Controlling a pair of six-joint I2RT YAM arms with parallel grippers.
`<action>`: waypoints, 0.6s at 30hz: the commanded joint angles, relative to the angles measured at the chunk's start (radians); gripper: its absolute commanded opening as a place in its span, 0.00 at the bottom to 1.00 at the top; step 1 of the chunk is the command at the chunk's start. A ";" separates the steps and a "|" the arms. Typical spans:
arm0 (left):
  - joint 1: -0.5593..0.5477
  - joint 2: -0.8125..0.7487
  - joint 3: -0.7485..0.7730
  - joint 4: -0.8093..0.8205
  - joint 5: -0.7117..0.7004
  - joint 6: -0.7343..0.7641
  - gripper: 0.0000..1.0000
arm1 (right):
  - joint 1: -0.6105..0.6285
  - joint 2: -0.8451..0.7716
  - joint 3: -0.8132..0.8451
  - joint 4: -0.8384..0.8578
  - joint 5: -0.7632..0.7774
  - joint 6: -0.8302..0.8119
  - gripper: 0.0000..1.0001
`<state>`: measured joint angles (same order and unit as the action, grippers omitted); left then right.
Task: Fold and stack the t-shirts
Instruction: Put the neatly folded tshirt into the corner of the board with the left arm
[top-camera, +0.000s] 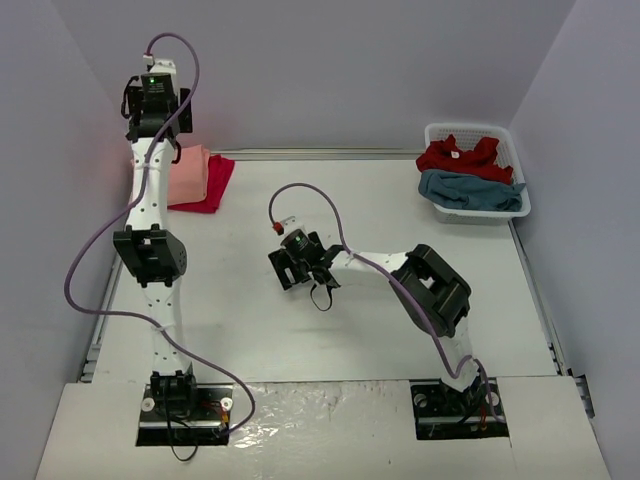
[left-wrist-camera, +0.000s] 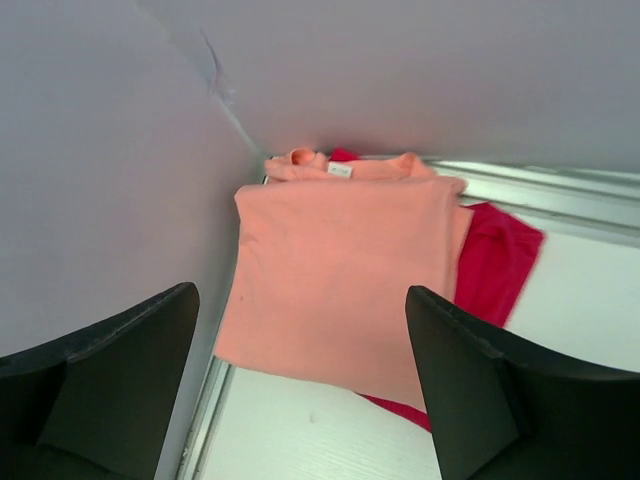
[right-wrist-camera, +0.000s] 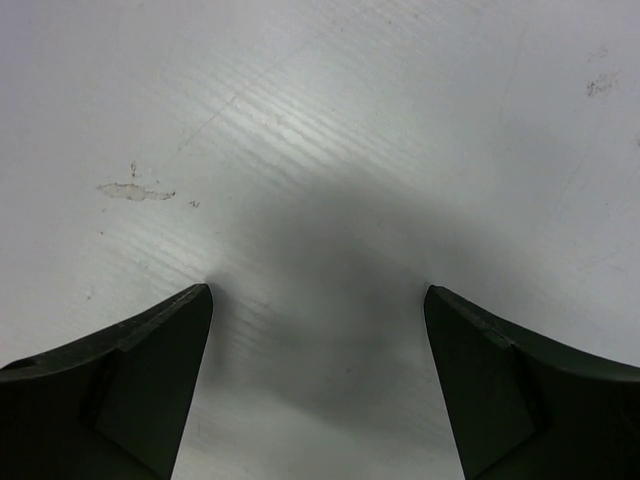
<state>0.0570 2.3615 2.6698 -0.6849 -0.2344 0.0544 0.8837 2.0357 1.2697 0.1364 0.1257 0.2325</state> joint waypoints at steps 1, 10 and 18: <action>-0.081 -0.218 0.022 -0.019 -0.023 -0.089 0.84 | 0.046 0.016 -0.040 -0.339 0.035 -0.028 0.84; -0.308 -0.674 -0.592 0.082 -0.151 -0.131 0.89 | 0.069 -0.248 0.137 -0.365 0.360 -0.012 0.92; -0.364 -1.082 -1.108 0.151 -0.095 -0.275 0.91 | 0.063 -0.589 0.040 -0.363 0.486 0.047 0.94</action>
<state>-0.2886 1.3758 1.6512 -0.5793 -0.3195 -0.1421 0.9504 1.5890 1.3380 -0.1905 0.4934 0.2420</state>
